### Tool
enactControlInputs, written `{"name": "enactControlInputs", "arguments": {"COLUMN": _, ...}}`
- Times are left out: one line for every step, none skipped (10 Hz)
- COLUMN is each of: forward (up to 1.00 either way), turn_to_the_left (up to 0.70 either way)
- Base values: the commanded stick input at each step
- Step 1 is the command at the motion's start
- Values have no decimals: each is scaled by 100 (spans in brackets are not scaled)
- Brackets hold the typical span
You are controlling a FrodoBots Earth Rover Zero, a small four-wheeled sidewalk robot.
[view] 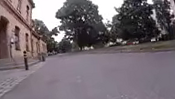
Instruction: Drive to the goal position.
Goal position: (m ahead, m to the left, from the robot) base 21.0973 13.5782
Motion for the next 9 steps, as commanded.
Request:
{"name": "enactControlInputs", "arguments": {"forward": 45, "turn_to_the_left": 0}}
{"name": "enactControlInputs", "arguments": {"forward": 45, "turn_to_the_left": 0}}
{"name": "enactControlInputs", "arguments": {"forward": 45, "turn_to_the_left": 0}}
{"name": "enactControlInputs", "arguments": {"forward": 45, "turn_to_the_left": 0}}
{"name": "enactControlInputs", "arguments": {"forward": 45, "turn_to_the_left": 0}}
{"name": "enactControlInputs", "arguments": {"forward": 45, "turn_to_the_left": 0}}
{"name": "enactControlInputs", "arguments": {"forward": 45, "turn_to_the_left": 0}}
{"name": "enactControlInputs", "arguments": {"forward": 45, "turn_to_the_left": 0}}
{"name": "enactControlInputs", "arguments": {"forward": 45, "turn_to_the_left": 0}}
